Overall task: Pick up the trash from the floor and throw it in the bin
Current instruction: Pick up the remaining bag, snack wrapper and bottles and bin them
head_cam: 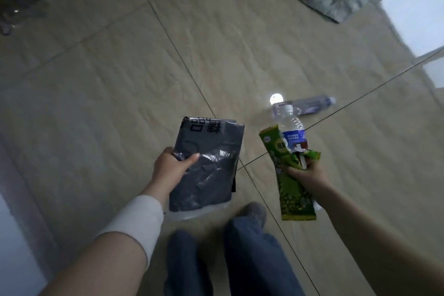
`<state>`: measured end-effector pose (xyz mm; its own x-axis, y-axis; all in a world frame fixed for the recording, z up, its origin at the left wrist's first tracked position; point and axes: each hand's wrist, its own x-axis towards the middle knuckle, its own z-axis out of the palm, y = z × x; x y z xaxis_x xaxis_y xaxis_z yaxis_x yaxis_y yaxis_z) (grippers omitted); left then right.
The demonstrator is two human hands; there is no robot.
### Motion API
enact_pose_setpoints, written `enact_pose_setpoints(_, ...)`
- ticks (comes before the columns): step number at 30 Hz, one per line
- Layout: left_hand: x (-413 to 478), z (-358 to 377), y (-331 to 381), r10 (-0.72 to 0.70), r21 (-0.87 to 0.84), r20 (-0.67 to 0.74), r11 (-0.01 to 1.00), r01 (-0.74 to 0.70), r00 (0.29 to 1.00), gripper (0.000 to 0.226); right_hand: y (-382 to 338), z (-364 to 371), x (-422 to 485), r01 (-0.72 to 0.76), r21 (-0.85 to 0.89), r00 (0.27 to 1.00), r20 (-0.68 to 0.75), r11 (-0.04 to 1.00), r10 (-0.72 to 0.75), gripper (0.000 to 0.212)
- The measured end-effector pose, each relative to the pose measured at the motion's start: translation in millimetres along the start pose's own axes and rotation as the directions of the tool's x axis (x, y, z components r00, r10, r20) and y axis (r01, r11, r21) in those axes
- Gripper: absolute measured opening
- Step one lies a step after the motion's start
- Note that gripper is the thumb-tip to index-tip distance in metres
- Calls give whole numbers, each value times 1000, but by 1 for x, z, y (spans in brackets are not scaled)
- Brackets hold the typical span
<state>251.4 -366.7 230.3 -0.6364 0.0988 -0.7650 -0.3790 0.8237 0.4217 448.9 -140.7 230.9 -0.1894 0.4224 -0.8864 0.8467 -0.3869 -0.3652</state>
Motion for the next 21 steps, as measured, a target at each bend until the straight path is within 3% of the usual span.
enact_pose_setpoints(2,6,20,42,53,12,1,999,-53,999,40,-9,-27,4,-20,193,999,-23,981,25,22)
enact_pose_setpoints(8,43,64,147,151,68,26,986,-153,988,52,-26,-68,27,-78,548,991,-49,833,124,45)
enact_pose_setpoints(13,93,82,213,202,159,29,966,-204,979,46,-49,-72,66,-181,711,974,34,680,224,27)
enact_pose_setpoints(16,131,94,243,220,234,54,946,-226,974,40,-64,-63,106,-218,766,961,62,604,268,28)
enact_pose_setpoints(19,172,108,265,244,319,71,913,-254,967,40,-84,-46,151,-222,796,951,47,563,307,49)
enact_pose_setpoints(21,202,122,279,270,364,67,890,-276,960,44,-92,-33,188,-214,804,933,0,555,360,85)
